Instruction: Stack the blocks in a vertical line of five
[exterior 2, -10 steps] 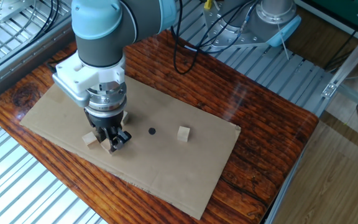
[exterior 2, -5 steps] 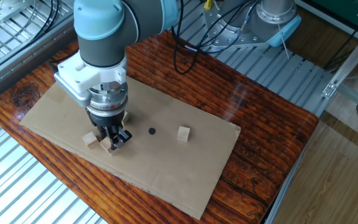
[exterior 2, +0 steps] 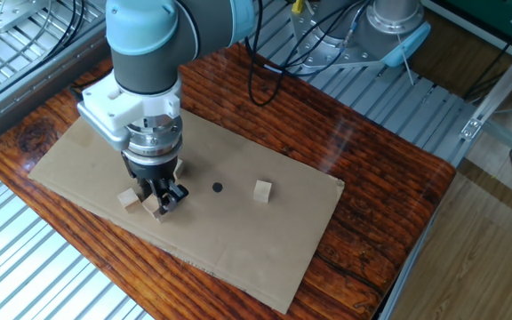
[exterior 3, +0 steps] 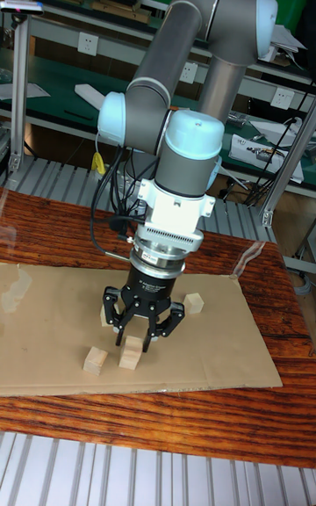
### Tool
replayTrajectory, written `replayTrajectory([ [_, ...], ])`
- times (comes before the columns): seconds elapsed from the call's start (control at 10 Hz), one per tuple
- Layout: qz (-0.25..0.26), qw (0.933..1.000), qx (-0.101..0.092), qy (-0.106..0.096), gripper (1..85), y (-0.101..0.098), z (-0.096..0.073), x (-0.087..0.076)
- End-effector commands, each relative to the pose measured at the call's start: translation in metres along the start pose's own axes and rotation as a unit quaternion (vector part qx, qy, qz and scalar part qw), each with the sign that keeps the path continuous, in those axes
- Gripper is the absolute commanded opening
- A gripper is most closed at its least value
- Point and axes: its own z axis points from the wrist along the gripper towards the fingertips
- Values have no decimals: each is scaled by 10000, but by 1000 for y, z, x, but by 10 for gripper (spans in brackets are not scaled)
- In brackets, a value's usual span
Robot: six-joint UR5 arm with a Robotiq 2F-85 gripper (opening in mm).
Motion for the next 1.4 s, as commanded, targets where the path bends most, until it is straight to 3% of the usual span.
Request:
replayTrajectory([
  [0.0, 36, 9998, -174, -26, 490, 7, -5, -1],
  [0.1, 88, 9996, -276, 14, 490, 13, -8, 2],
  [0.2, 12, 9996, -243, 149, 487, 14, -13, 14],
  [0.5, -724, 9951, -14, 672, 430, 5, -31, 55],
  [0.6, -1257, 9887, 214, 785, 397, -14, -36, 63],
  [0.7, -1782, 9805, 371, 740, 397, -31, -35, 64],
  [0.9, -2211, 9737, 318, 455, 400, -38, -26, 62],
  [1.1, -2424, 9699, 41, 212, 427, -37, -12, 63],
  [1.3, -2540, 9671, -13, 158, 453, -46, -6, 67],
])
